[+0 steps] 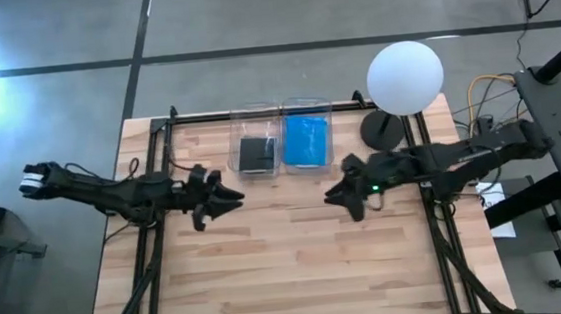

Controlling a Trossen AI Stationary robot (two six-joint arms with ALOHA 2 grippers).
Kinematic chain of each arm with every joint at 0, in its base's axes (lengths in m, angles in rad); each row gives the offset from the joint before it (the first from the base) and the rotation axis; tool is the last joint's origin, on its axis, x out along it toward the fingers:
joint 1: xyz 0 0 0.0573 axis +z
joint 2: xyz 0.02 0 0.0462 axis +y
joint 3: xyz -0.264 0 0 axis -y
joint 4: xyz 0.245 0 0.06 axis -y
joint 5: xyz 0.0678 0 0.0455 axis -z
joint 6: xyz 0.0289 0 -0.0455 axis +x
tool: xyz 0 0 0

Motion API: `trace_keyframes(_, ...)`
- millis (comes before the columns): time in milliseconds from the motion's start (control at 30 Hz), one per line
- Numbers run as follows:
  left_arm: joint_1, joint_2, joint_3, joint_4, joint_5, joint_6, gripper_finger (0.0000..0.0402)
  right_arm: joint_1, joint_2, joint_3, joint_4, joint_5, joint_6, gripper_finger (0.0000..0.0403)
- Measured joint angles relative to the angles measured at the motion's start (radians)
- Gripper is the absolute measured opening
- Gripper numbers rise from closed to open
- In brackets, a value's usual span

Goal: Pick & place jewel cases by type
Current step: Return to Home Position

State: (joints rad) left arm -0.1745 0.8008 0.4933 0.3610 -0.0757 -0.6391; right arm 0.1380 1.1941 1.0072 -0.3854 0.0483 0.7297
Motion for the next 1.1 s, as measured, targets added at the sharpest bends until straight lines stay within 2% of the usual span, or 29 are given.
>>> trace_keyframes(100,0.005,-0.075,-0.104,0.127,0.01,-0.012,0.0122,0.003,-0.13,-0.19,0.233,-0.004,0.034,0.0123)
trace_keyframes(200,0.022,-0.195,-0.172,0.134,0.011,-0.003,0.0122,0.001,-0.267,-0.322,0.374,-0.003,0.008,0.0123)
trace_keyframes(433,0.057,-0.503,-0.254,-0.121,0.022,0.036,0.0122,0.0,-0.572,-0.503,0.394,0.002,-0.082,0.0123)
trace_keyframes(733,0.058,-0.798,-0.323,-0.259,0.022,0.113,0.0122,-0.001,-0.898,-0.762,0.61,0.067,-0.167,0.0123)
trace_keyframes(900,0.058,-0.799,-0.332,-0.318,0.01,0.122,0.0122,-0.001,-1.068,-0.902,0.659,0.105,-0.178,0.0123)
trace_keyframes(1000,0.058,-0.783,-0.349,-0.354,-0.038,0.082,0.0122,-0.001,-1.168,-0.971,0.658,0.112,-0.176,0.0123)
trace_keyframes(1100,0.058,-0.79,-0.352,-0.356,-0.068,0.068,0.0122,-0.001,-1.189,-0.996,0.634,0.115,-0.179,0.0123)
